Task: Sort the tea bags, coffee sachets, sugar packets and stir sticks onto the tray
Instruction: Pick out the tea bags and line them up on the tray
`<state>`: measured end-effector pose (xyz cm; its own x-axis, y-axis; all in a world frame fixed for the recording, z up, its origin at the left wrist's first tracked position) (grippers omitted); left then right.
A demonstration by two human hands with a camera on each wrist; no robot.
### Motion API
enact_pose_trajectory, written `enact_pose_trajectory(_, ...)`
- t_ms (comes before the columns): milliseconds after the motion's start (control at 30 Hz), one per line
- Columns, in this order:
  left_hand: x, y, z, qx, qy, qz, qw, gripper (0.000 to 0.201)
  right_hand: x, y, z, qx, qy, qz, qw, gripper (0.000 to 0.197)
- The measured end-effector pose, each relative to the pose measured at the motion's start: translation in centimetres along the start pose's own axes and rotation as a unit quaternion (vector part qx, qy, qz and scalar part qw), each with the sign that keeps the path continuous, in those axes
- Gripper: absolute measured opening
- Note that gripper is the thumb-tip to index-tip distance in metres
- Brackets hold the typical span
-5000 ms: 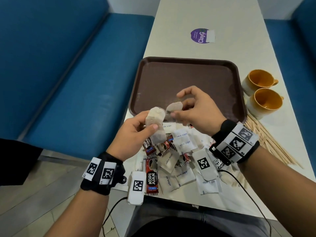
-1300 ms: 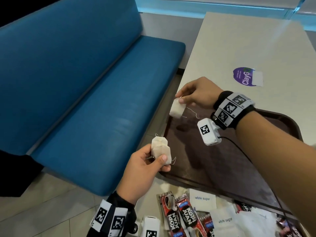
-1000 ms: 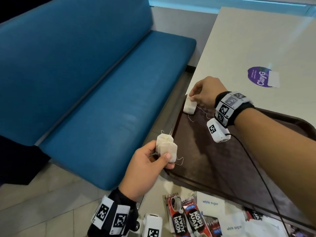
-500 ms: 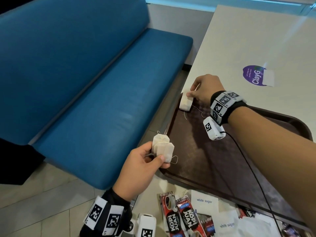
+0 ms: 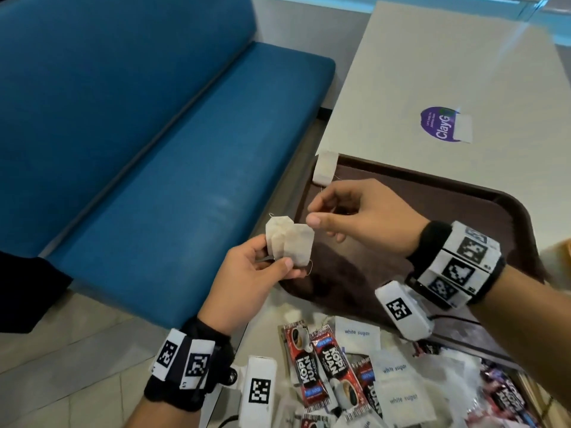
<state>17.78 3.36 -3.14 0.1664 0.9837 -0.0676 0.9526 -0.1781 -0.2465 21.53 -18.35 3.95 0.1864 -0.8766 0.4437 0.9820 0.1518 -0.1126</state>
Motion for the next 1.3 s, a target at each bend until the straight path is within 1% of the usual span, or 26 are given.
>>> enact_pose_trajectory(133, -0.2, -0.2, -0.4, -0.009, -0.011, 0.006, 1.0, 0.035, -0.6, -0.8, -0.6, 0.001, -0.02, -0.007, 1.0, 0.025)
enact_pose_trajectory(267, -0.4, 0.0, -0.3, -0.009, -0.022, 0.003, 1.0, 0.033, -1.0, -0.5, -0.9, 0.019, -0.018, 0.005, 1.0, 0.012)
enact_pose_trajectory(433, -0.1, 0.3, 0.0, 0.006, -0.025, -0.059, 0.998, 0.024, 0.5, 1.2, -1.5, 0.036, -0.04, -0.048, 0.997, 0.01)
enact_pose_trajectory(500, 0.2, 0.5, 0.3, 0.014, -0.027, -0.074, 0.997, 0.022, 1.6, 2.9, -2.4, 0.018, -0.053, -0.082, 0.995, 0.01)
enact_pose_trajectory(600, 0.4, 0.6, 0.5, 0.022, -0.016, -0.075, 0.997, 0.022, 3.3, 5.8, -4.2, -0.03, -0.106, -0.129, 0.985, 0.01)
enact_pose_trajectory(667, 0.5, 0.7, 0.6, 0.026, -0.006, -0.072, 0.997, 0.021, 3.7, 7.2, -4.9, -0.052, -0.132, -0.126, 0.982, 0.01)
enact_pose_trajectory(700, 0.5, 0.7, 0.7, 0.029, -0.002, -0.073, 0.997, 0.02, 3.7, 7.7, -4.9, -0.058, -0.131, -0.11, 0.983, 0.01)
enact_pose_trajectory(800, 0.8, 0.8, 0.9, 0.033, 0.015, -0.075, 0.997, 0.02, 3.4, 8.8, -4.5, -0.079, -0.096, -0.04, 0.991, 0.013)
enact_pose_trajectory(867, 1.0, 0.8, 0.9, 0.033, 0.028, -0.075, 0.996, 0.019, 3.3, 9.5, -4.5, -0.094, -0.064, -0.026, 0.993, 0.011)
enact_pose_trajectory(933, 1.1, 0.9, 0.9, 0.033, 0.038, -0.072, 0.996, 0.019, 3.2, 10.5, -4.9, -0.11, -0.06, -0.054, 0.991, 0.011)
enact_pose_trajectory(1067, 1.2, 1.1, 0.7, 0.031, 0.043, -0.072, 0.996, 0.017, 2.9, 12.1, -5.7, -0.135, -0.115, -0.114, 0.978, 0.006)
enact_pose_trajectory(1300, 1.2, 1.0, 0.5, 0.033, 0.049, -0.066, 0.996, 0.019, 2.5, 12.4, -4.8, -0.141, -0.132, -0.128, 0.973, 0.009)
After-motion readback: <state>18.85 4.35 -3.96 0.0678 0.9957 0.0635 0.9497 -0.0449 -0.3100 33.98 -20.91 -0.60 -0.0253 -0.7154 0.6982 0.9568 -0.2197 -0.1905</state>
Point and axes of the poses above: each hand's wrist, its own y-axis towards the middle knuckle, its own x-axis out of the back of the hand, z = x × y, the point moved 1 cm from there along y, towards the middle knuckle, and after that the axes turned 6 degrees about -z, right-handed, at the moved point
